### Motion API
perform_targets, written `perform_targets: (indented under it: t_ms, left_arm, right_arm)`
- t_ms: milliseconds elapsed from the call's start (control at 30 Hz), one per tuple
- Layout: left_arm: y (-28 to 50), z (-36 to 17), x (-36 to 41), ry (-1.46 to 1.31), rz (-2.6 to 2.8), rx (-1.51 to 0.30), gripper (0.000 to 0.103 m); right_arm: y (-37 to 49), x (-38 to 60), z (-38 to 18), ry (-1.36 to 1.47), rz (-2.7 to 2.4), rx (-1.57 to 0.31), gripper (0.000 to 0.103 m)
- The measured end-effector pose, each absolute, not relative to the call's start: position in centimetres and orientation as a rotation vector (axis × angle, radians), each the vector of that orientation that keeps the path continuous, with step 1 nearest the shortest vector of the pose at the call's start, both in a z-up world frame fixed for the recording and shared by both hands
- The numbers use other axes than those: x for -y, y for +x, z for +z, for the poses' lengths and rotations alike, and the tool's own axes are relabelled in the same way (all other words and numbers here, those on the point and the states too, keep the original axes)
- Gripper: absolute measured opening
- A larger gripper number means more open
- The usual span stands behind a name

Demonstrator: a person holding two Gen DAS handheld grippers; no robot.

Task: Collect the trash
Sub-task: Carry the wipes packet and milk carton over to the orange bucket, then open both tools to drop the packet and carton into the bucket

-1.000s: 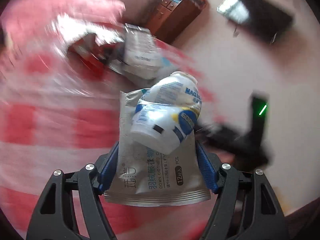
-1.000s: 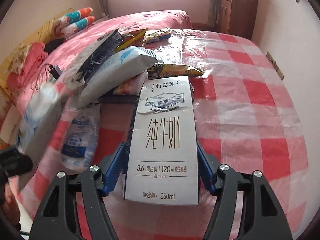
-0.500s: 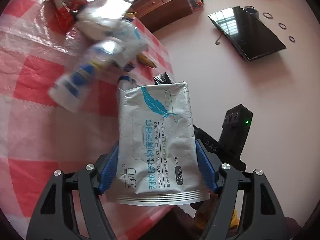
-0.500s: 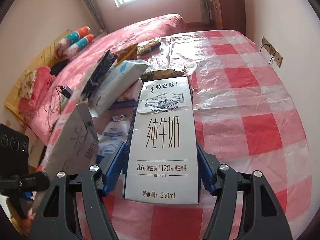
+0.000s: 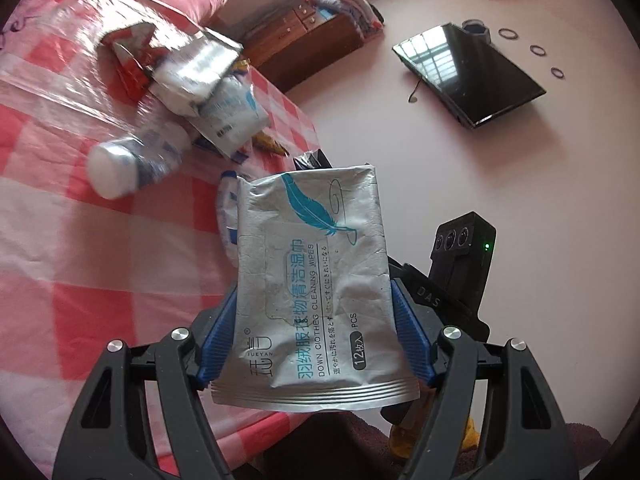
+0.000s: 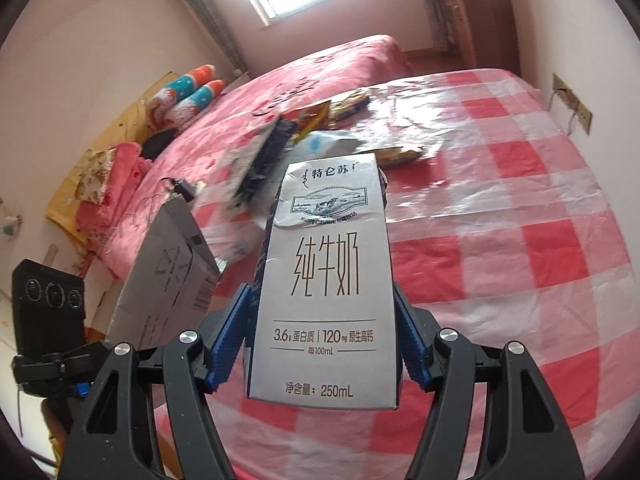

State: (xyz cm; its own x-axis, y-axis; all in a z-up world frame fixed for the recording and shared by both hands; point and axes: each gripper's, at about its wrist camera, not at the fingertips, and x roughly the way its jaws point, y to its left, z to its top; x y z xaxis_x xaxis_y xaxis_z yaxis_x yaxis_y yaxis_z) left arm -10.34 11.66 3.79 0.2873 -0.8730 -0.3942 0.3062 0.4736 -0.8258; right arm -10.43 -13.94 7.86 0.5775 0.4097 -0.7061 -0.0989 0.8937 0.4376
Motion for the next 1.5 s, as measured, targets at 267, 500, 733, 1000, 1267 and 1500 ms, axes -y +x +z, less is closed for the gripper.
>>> perform_targets:
  t_ms: [267,500,733,1000,1267,1500]
  left_arm:
    - [-12.2,5.6,-18.2,-0.749,-0.787,-0.863,0.072]
    - [-15.9,5.7,-26.8,-0.766,-0.589,-0.787,0.072]
    - [-20.5,4.4,-35.4,-0.761,-0.301,-0.764,0.072]
    - [-24.7,2.0,-42.5,-0.743,-0.019,-0.780,0.072]
    - [-26.1,-0.7,-45.4,-0.655,0.200,-0.818,0.073]
    - [-26.2,-2.0,-44.9,-0.422,0.431,-0.805,0.079]
  right_arm:
    - [-9.6,8.3,8.6,0.386,0.477,-0.963,0.067]
    - [-8.7,-0.3,9.8,0.327,0.690,-1.004,0.067]
    - [-8.4,-10.7,9.9,0.229,0.897,-1.050,0.067]
    - [-9.4,-21.9,7.7,0.100,1.061,-1.110,0.067]
    - [-10.9,-28.6,3.8,0.026,1.120,-1.192,0.068]
    - [-11.1,-29.6,1.9,0.008,1.079,-1.210,0.087]
